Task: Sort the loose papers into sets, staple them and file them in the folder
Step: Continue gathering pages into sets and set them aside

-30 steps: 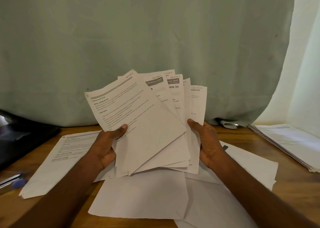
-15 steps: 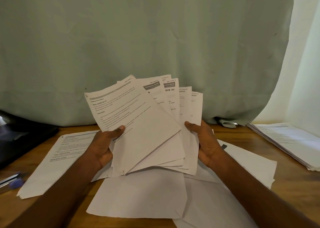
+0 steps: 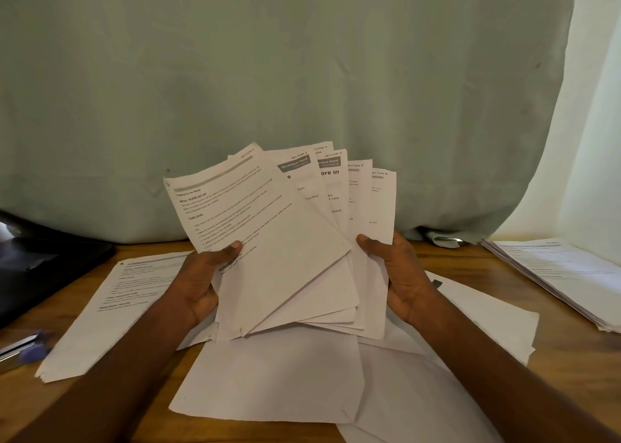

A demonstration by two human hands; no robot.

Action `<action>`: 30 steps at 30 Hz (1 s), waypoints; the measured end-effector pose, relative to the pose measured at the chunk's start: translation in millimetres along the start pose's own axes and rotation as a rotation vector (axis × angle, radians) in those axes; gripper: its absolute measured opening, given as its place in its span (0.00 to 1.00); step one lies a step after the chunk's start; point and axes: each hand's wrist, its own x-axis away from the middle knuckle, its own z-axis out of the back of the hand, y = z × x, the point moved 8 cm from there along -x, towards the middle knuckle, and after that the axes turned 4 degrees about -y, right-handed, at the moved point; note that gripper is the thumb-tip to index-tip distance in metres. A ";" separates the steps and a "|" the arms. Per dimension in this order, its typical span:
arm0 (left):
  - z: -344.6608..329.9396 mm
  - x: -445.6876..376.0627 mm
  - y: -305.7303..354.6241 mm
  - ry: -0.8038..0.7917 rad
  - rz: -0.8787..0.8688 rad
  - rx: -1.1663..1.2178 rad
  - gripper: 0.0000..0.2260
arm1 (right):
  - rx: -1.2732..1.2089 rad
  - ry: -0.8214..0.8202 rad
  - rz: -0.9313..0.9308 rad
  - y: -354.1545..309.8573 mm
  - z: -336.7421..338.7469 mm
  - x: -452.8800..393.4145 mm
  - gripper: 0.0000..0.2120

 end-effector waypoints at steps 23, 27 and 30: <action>27.9 20.8 49.1 -0.010 -0.054 -0.085 0.21 | -0.050 -0.184 0.016 -24.9 -75.0 22.2 0.20; 65.2 28.5 92.8 0.005 -0.036 -0.046 0.26 | 0.014 -0.284 0.029 -42.5 -133.8 15.6 0.18; 95.3 30.7 111.4 -0.011 -0.055 -0.031 0.27 | 0.068 -0.340 0.037 -42.1 -186.5 11.3 0.17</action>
